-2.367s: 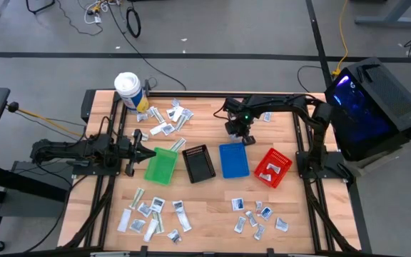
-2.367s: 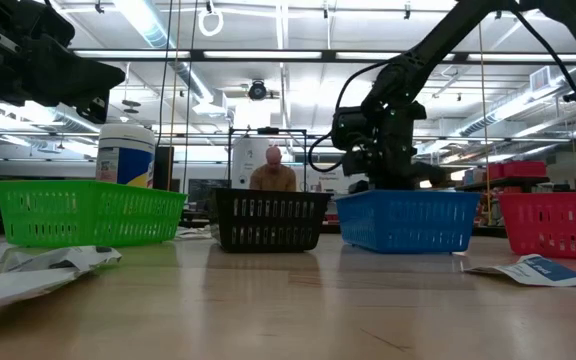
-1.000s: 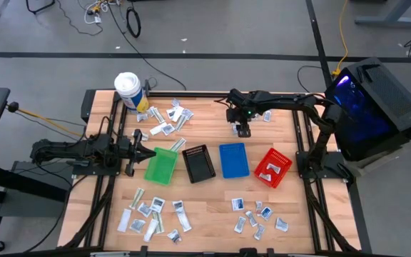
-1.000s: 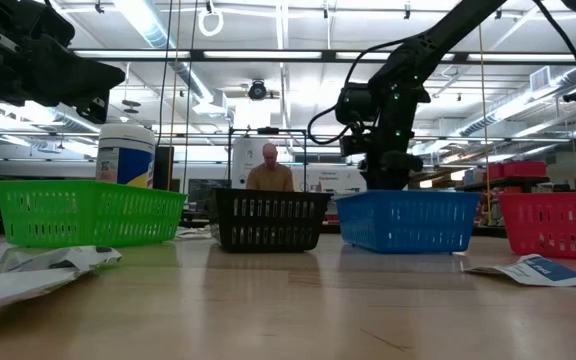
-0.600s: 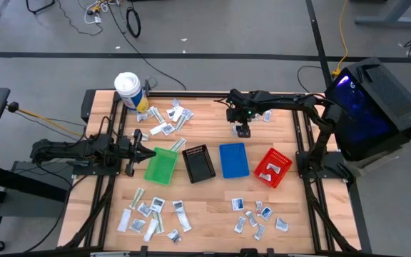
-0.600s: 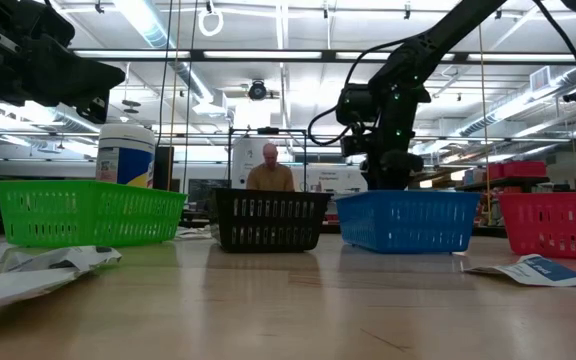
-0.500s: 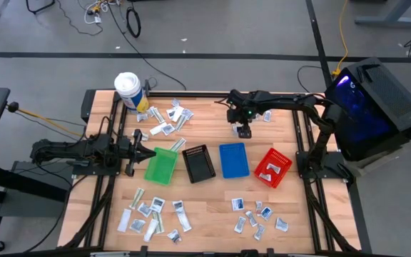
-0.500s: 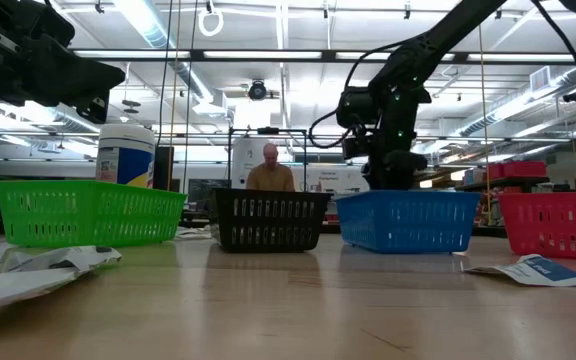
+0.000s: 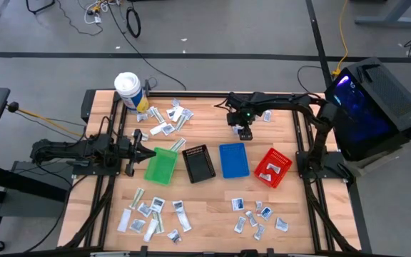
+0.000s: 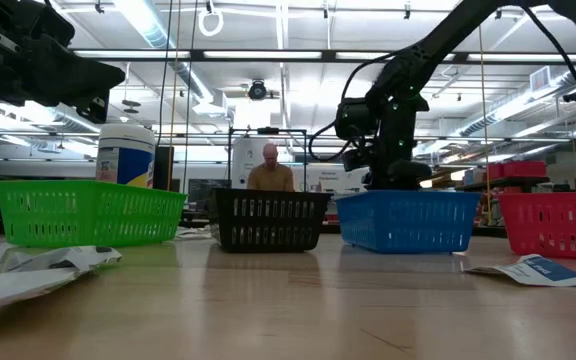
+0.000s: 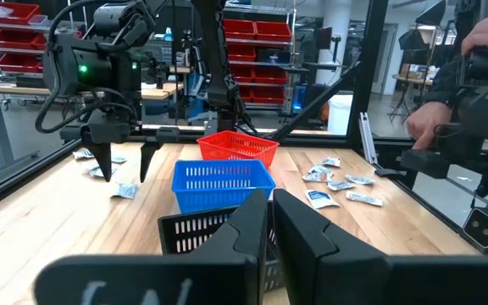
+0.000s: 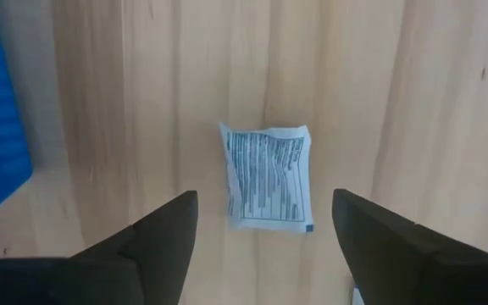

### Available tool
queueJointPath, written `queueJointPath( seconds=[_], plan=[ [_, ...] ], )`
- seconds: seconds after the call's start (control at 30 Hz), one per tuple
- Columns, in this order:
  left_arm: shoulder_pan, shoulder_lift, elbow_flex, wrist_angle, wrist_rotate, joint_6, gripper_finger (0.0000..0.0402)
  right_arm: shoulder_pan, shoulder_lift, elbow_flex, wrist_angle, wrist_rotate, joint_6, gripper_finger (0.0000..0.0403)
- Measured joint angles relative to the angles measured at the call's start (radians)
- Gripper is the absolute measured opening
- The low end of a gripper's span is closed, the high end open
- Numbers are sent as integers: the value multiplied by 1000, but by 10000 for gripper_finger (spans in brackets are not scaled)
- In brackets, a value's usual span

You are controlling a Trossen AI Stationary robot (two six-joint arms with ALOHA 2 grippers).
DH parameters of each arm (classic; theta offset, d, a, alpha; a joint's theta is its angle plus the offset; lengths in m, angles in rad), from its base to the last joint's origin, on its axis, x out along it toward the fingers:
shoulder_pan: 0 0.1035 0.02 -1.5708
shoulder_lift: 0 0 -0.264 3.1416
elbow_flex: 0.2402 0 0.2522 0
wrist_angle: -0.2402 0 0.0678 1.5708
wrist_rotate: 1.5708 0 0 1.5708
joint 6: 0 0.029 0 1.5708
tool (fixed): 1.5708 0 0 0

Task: Pick & Place First Aid Supplies
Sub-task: Put the alcohol pad into the blue basket

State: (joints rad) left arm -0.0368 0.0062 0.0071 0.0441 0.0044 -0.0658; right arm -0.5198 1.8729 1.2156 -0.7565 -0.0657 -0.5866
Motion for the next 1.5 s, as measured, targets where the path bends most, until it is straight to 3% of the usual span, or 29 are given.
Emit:
queueJointPath(
  seconds=[0.73,1.27,1.5],
  plan=[
    [0,0,0,2,0,0,32,-3,58,0,24,-21,-15,269],
    [0,0,0,2,0,0,32,-4,59,0,23,1,-7,140],
    [0,0,0,3,0,0,32,-4,59,0,23,1,-5,111]
  ],
)
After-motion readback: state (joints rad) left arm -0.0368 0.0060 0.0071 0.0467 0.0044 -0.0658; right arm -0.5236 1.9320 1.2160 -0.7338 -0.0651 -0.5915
